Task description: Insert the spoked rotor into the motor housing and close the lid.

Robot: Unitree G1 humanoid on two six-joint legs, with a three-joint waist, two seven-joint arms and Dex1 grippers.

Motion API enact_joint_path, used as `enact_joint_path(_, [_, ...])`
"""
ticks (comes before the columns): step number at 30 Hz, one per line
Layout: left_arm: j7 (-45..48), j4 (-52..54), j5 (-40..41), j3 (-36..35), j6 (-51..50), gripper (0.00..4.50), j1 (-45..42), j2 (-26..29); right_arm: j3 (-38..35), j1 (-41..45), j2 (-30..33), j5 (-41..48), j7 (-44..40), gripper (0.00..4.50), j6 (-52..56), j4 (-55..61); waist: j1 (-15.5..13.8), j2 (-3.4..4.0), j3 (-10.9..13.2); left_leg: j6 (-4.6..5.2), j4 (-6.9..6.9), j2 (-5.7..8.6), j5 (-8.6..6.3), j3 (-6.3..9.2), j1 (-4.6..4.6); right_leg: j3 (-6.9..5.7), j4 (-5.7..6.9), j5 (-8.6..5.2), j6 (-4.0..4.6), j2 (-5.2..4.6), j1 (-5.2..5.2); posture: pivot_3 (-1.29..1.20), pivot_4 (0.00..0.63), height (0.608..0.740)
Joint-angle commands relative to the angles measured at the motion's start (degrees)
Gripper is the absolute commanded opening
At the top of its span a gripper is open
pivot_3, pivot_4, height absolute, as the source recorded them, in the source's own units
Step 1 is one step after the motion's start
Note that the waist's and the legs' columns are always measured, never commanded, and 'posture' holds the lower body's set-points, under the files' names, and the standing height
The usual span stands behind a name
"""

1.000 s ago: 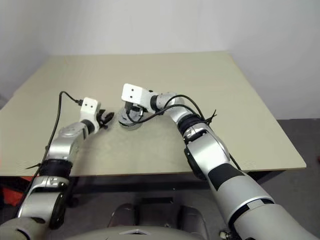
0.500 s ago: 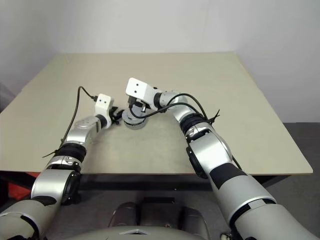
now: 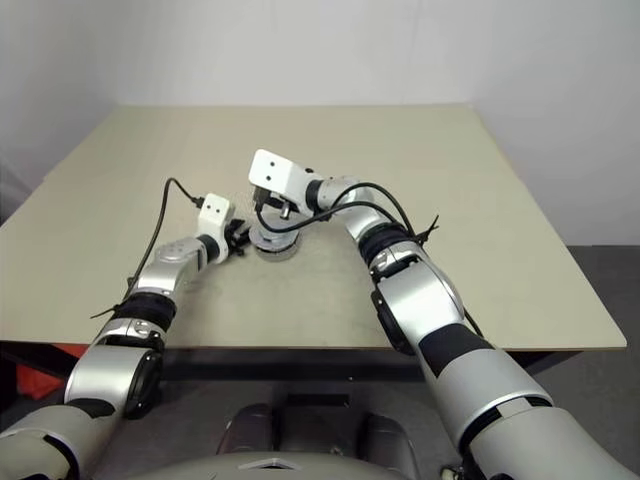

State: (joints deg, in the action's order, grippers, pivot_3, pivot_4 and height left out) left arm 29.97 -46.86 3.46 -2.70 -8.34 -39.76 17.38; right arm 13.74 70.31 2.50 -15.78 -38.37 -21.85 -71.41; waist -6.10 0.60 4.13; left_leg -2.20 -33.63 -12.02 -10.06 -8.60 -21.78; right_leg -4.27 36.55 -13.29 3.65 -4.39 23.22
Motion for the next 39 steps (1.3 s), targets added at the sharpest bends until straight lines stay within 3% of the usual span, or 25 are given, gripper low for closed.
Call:
enact_joint_path(1, [1.5, 3.6, 0.9, 0.2, -0.8, 2.27, 0.0, -0.1, -0.8, 2.4, -0.3, 0.7, 0.9, 1.67, -0.7, 1.0, 0.0, 0.00, 0.0, 0.00, 0.00, 0.00, 0.00, 0.00, 0.00, 0.00, 0.00, 0.00, 0.00, 0.00, 0.00, 0.00, 0.000, 0.740])
enact_joint_path(28, [5.5, 15.8, 3.6, 1.9, -11.6, 2.27, 6.5, -3.3, -0.6, 2.5, 0.1, 0.4, 1.6, 1.67, -0.8, 0.8, 0.0, 0.00, 0.0, 0.02, 0.00, 0.03, -0.01, 0.00, -0.01, 0.01, -0.02, 0.00, 0.00, -0.01, -0.01, 0.00, 0.000, 0.740])
enact_joint_path(35, [4.7, 19.4, 4.1, 0.6, -12.9, 2.27, 9.4, -1.3, -2.2, 0.6, -0.1, 2.4, 0.6, 1.67, 1.6, 1.0, 0.3, 0.00, 0.0, 0.02, 0.00, 0.03, -0.01, 0.00, 0.00, 0.01, -0.02, 0.00, 0.00, -0.01, -0.01, 0.00, 0.000, 0.740])
enact_joint_path(39, [4.0, 24.9, 5.4, -1.4, -14.7, 2.27, 13.7, 1.2, -6.6, -3.3, -0.9, 8.1, -5.2, 1.67, 6.5, 2.6, 0.7, -0.02, 0.0, 0.04, 0.01, 0.01, -0.03, -0.01, 0.07, 0.02, -0.02, 0.00, 0.00, 0.00, -0.04, 0.00, 0.000, 0.740])
